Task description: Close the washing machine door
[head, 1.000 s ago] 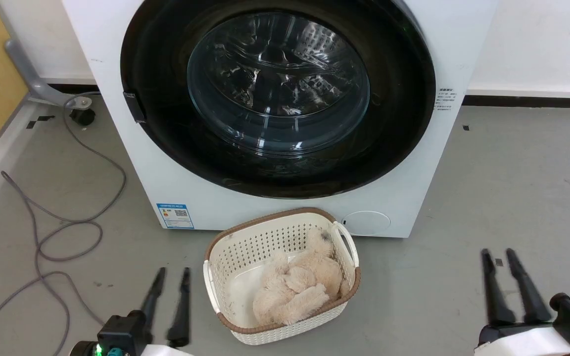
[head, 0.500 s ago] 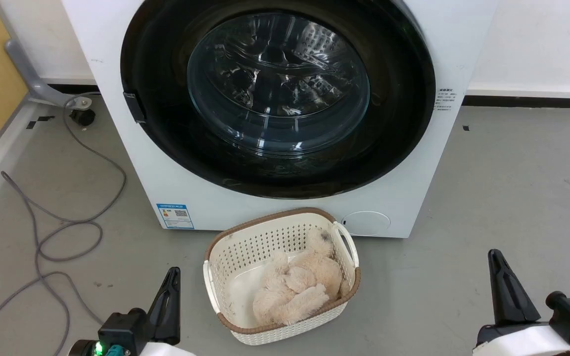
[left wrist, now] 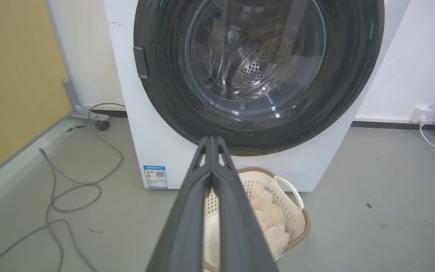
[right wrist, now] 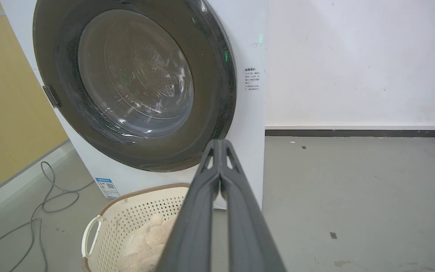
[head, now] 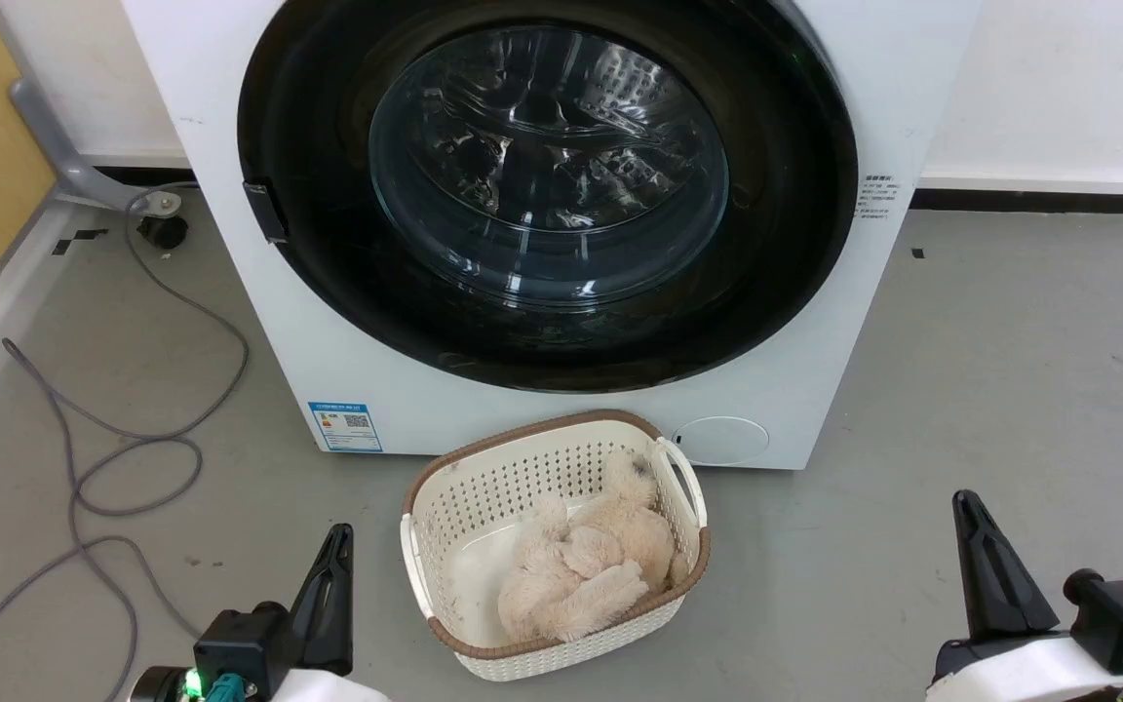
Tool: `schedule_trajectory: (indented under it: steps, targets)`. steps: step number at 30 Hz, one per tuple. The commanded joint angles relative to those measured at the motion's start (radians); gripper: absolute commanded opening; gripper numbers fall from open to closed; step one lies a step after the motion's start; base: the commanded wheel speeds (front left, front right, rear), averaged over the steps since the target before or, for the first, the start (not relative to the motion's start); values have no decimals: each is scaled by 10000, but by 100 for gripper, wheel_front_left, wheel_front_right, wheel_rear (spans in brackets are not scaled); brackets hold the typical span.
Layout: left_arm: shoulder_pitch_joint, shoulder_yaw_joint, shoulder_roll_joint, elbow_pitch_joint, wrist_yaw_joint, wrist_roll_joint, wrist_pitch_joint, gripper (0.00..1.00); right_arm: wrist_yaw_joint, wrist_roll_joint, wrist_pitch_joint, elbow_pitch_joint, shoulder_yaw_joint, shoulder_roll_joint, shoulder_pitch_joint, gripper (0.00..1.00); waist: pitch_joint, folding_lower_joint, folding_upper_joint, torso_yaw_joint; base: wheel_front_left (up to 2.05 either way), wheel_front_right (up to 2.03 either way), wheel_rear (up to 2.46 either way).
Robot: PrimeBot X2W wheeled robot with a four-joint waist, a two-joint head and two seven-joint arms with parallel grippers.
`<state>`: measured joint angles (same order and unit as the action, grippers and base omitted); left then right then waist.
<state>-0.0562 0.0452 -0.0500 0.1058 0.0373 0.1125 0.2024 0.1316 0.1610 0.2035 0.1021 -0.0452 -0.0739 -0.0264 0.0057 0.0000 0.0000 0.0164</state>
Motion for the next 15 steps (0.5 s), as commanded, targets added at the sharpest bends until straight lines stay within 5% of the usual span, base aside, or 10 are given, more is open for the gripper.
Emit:
schedule_trajectory:
  steps: [1, 15]
  targets:
    - [117, -44, -1, -64, -43, -95, -53, 0, -4, -42, -56, -85, 27, 51, 57, 0, -1, 0, 0, -2, 0, 0, 0]
    - [182, -104, -1, -208, -91, -245, -340, 0, -4, -270, -343, -221, 88, 78, 87, 0, -9, 0, 0, -25, 0, 0, 0]
